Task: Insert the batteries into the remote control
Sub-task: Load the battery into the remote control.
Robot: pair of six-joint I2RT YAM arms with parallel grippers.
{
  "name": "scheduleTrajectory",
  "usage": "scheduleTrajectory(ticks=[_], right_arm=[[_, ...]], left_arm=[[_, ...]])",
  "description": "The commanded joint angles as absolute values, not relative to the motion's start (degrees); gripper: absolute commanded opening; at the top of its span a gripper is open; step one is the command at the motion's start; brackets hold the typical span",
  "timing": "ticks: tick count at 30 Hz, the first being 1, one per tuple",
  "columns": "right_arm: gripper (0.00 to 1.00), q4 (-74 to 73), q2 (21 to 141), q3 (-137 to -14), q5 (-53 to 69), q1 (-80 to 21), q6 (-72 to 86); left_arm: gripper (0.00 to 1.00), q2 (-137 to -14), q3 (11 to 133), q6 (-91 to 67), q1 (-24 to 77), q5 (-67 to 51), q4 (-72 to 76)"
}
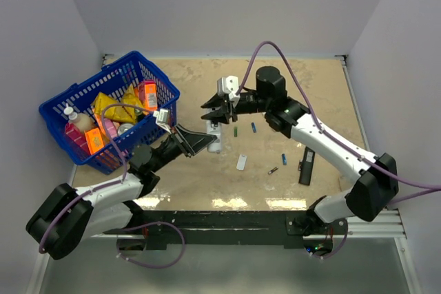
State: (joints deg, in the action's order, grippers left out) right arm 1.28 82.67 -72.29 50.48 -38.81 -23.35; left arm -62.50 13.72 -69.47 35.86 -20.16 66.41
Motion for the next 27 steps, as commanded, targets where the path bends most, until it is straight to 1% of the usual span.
scheduleTrajectory(ticks=[1,4,8,12,21,27], right_arm=[[0.39,1.06,78.50,-75.67,50.28,-38.23,-21.01],[0.40,0.18,76.47,-74.89,48.61,-38.23,-22.49],[0.38,-6.49,73.31,-73.13,45.27,-38.23,-29.59],[0.35,-13.08,71.81,-71.37,41.32,-38.32,-33.39],[0.30,-15.47,71.98,-68.91,37.71,-38.67,-34.63],[0.29,-14.42,72.77,-68.20,36.04,-40.87,-34.89]], left_arm=[[0.00,-61.79,15.82,-69.52,35.24,-19.25,69.53],[0.00,-61.87,15.56,-69.87,34.98,-18.46,68.56],[0.00,-61.79,15.56,-70.14,34.80,-17.93,67.50],[0.00,-61.61,15.82,-69.79,34.54,-17.93,66.89],[0.00,-61.70,16.44,-69.26,34.63,-18.28,66.18],[0.00,-61.44,16.61,-69.08,34.45,-18.37,65.48]])
